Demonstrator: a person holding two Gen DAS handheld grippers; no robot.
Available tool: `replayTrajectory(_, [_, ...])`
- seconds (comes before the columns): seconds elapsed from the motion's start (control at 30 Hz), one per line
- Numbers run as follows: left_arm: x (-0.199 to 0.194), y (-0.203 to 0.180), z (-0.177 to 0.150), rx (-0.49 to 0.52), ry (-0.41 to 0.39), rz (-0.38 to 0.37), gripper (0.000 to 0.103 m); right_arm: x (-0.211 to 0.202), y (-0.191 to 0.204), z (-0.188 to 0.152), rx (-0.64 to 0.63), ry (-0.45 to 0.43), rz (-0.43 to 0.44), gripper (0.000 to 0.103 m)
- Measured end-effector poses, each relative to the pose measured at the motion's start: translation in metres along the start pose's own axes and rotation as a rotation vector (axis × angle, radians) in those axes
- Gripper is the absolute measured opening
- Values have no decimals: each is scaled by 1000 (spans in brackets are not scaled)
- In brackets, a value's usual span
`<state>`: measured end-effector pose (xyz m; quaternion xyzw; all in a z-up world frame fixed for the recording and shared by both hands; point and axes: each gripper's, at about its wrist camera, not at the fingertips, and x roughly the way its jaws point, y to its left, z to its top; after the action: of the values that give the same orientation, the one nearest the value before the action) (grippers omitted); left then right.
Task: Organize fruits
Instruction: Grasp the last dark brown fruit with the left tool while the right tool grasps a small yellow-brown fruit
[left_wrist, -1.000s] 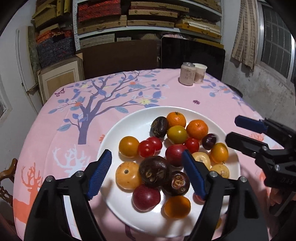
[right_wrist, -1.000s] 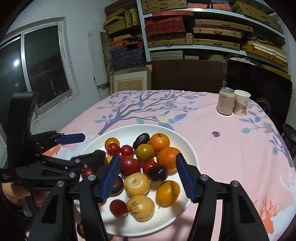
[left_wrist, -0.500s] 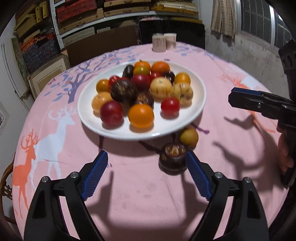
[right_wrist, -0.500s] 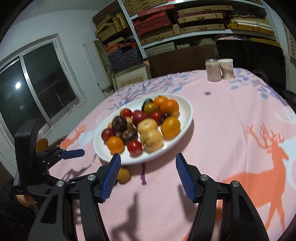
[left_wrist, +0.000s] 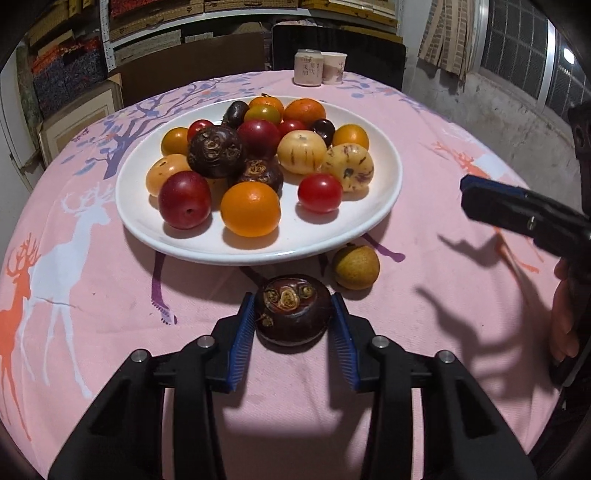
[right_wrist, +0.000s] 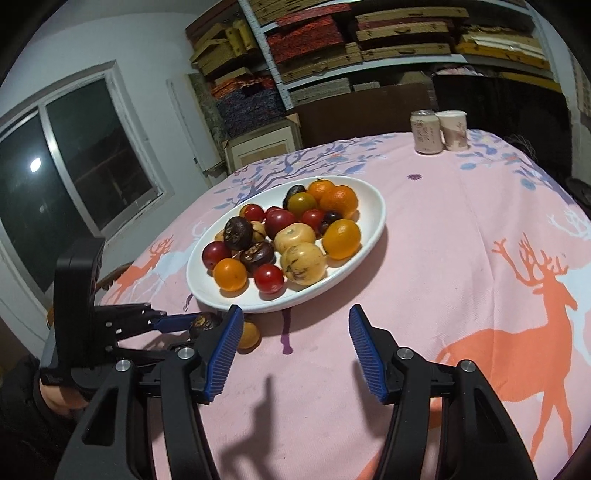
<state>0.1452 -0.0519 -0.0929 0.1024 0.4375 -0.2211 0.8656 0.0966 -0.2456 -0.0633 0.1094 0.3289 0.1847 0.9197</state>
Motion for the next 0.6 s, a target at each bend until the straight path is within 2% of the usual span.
replayTrajectory(0.1, [-5, 7, -1, -27, -17, 47, 40, 2, 10, -1, -47, 12, -5, 57])
replayTrajectory(0.23, [-15, 8, -4, -6, -41, 127, 40, 10, 23, -2, -115, 62, -36, 57])
replayTrajectory(0.37, [-15, 21, -6, -46, -26, 121, 40, 30, 46, -6, -189, 160, -28, 56])
replayTrajectory(0.43, [-13, 26, -5, -66, -20, 121, 40, 40, 57, -8, -229, 198, -49, 52])
replayTrajectory(0.6, [-10, 27, -6, -65, -11, 122, 40, 60, 71, -6, -271, 225, -104, 48])
